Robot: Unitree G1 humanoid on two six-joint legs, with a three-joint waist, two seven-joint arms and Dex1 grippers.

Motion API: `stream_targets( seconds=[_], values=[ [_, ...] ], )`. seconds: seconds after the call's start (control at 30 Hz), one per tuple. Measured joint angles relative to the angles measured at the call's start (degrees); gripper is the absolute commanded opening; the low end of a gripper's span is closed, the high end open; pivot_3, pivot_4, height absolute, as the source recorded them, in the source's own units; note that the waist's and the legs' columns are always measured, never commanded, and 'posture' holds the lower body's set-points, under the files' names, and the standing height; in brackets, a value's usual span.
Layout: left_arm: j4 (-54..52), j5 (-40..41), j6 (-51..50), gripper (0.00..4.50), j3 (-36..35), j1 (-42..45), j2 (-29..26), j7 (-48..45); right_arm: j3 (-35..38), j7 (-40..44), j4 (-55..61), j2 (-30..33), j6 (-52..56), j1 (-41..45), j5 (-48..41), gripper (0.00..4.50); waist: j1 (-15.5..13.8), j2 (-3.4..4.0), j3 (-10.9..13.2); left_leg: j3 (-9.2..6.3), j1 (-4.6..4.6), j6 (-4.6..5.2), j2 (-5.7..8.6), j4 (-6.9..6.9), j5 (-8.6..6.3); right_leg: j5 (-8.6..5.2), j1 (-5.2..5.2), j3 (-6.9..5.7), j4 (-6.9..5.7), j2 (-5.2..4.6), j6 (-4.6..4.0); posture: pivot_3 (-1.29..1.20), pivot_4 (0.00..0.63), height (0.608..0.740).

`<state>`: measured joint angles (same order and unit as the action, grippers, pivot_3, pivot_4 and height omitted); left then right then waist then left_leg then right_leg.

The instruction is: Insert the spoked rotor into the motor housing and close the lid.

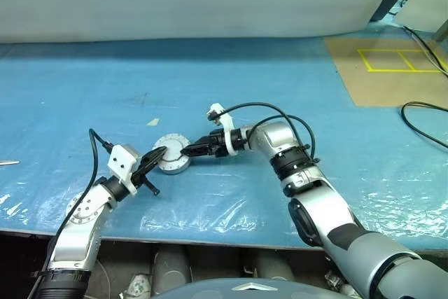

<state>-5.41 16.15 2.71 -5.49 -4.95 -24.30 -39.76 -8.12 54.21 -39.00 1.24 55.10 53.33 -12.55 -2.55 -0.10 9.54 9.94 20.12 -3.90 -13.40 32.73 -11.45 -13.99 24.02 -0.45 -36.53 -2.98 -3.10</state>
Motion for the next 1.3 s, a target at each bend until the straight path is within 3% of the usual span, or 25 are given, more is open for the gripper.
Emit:
stream_targets(
  seconds=[0.43,0.53,0.77,0.83,0.97,1.1,1.3],
  values=[
    [0.49,-0.11,0.71,0.0,-0.72,0.12,-0.47,0.07,8.75,-7.12,-3.11,-5.57,21.58,2.66,-7.41,4.49,-0.06,0.02,0.01,0.01,0.01,-0.03,-0.01,-0.08,0.01,0.0,0.04,0.0,0.03,0.01,0.01,0.0,0.15,0.74],
    [0.47,-0.23,0.69,0.0,-0.64,0.62,-0.49,0.09,11.28,-9.56,-4.15,-7.28,21.74,2.66,-7.98,3.87,0.14,0.02,0.01,0.01,0.01,-0.05,-0.04,-0.15,0.02,0.0,0.1,0.01,0.02,0.07,0.01,0.0,0.15,0.74],
    [0.37,-0.21,0.83,0.0,-1.05,0.72,-0.57,0.5,18.55,-13.58,-8.3,-7.44,20.11,3.09,-10.14,1.6,0.02,0.04,0.02,0.04,0.05,-0.07,-0.02,-0.23,0.03,0.0,0.16,0.01,0.04,0.07,0.01,0.0,0.15,0.74],
    [0.4,-0.22,0.81,0.0,-1.16,0.76,-0.55,0.61,18.83,-14.41,-8.91,-7.38,19.69,3.85,-10.16,1.14,-0.04,0.04,0.02,0.04,0.05,-0.07,-0.02,-0.24,0.03,0.0,0.16,0.0,0.05,0.07,0.01,0.0,0.15,0.74],
    [0.5,0.6,0.06,0.0,-1.5,1.16,-0.05,1.26,18.99,-15.46,-9.57,-7.62,17.54,3.9,-10.27,1.14,-0.01,0.04,0.02,0.04,0.02,-0.07,-0.02,-0.25,0.03,0.0,0.16,0.01,0.03,0.07,0.01,0.0,0.15,0.74],
    [0.59,6.71,-4.21,0.0,-4.2,2.73,4.16,4.17,17.96,-16.01,-9.57,-7.79,14.83,3.89,-10.17,1.14,0.02,0.06,0.04,0.05,0.01,-0.07,-0.03,-0.25,0.03,0.0,0.17,0.0,0.01,0.07,0.01,0.0,0.15,0.74],
    [0.07,17.7,-10.28,0.0,-13.23,5.06,7.13,10.87,19.2,-17.53,-9.73,-8.11,13.11,3.73,-11.63,1.14,-0.06,0.06,0.04,0.05,0.06,-0.07,-0.02,-0.22,0.03,0.0,0.17,0.01,0.03,0.09,0.01,0.0,0.15,0.74]
  ],
)
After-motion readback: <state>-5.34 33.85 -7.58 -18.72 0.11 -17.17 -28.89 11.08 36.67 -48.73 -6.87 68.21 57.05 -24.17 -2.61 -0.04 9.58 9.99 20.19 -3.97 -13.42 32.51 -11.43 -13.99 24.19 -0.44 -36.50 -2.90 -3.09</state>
